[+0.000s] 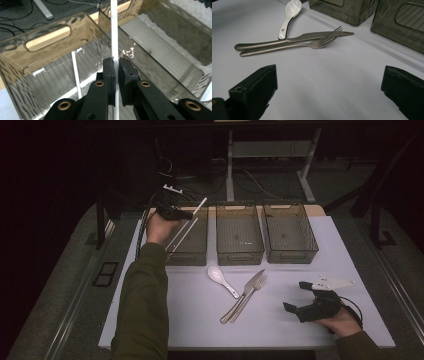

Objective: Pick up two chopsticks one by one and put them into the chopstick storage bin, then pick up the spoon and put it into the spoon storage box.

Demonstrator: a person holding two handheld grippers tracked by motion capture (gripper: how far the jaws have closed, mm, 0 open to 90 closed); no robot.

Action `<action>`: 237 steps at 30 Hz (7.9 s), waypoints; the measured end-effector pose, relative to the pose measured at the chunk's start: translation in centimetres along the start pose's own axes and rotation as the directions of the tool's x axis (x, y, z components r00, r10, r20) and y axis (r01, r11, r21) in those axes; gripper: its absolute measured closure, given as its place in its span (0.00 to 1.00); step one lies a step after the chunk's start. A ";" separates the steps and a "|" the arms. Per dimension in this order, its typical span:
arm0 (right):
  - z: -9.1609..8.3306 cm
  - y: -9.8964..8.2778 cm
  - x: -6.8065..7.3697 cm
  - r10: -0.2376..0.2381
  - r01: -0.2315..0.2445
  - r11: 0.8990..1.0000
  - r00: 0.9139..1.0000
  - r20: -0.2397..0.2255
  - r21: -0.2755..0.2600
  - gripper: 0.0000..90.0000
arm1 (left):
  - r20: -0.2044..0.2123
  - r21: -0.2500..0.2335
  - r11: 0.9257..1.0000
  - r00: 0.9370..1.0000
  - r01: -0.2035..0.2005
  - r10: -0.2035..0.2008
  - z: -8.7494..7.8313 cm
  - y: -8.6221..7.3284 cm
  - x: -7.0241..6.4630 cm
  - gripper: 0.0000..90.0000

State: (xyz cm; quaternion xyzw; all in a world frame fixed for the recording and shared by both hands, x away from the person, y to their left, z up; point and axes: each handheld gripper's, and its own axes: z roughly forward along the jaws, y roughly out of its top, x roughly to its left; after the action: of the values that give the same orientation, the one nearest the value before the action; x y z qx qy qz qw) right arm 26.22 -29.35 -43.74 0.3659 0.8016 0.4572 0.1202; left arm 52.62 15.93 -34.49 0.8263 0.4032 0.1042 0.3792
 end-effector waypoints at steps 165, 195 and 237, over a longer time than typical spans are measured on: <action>0.2 0.0 0.1 0.012 -0.012 1.000 1.000 0.010 0.016 0.01 | 0.131 -0.099 0.962 0.955 -0.254 0.266 1.4 -11.4 -14.6 0.99; 0.1 0.0 0.0 0.014 -0.014 1.000 1.000 0.008 0.008 0.01 | 0.063 0.071 0.946 0.948 -0.316 0.312 5.6 -10.5 -14.7 0.99; -0.2 0.0 0.1 0.015 -0.015 1.000 1.000 0.011 0.002 0.01 | 0.121 0.171 0.949 0.962 -0.265 0.246 2.1 -13.0 -15.2 0.99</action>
State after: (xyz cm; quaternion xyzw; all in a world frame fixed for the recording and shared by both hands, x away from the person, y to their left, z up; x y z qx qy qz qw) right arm 26.04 -29.39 -43.59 0.3746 0.7987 0.4552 0.1207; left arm 36.06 8.49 -43.16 0.9074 0.2815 0.0736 0.3033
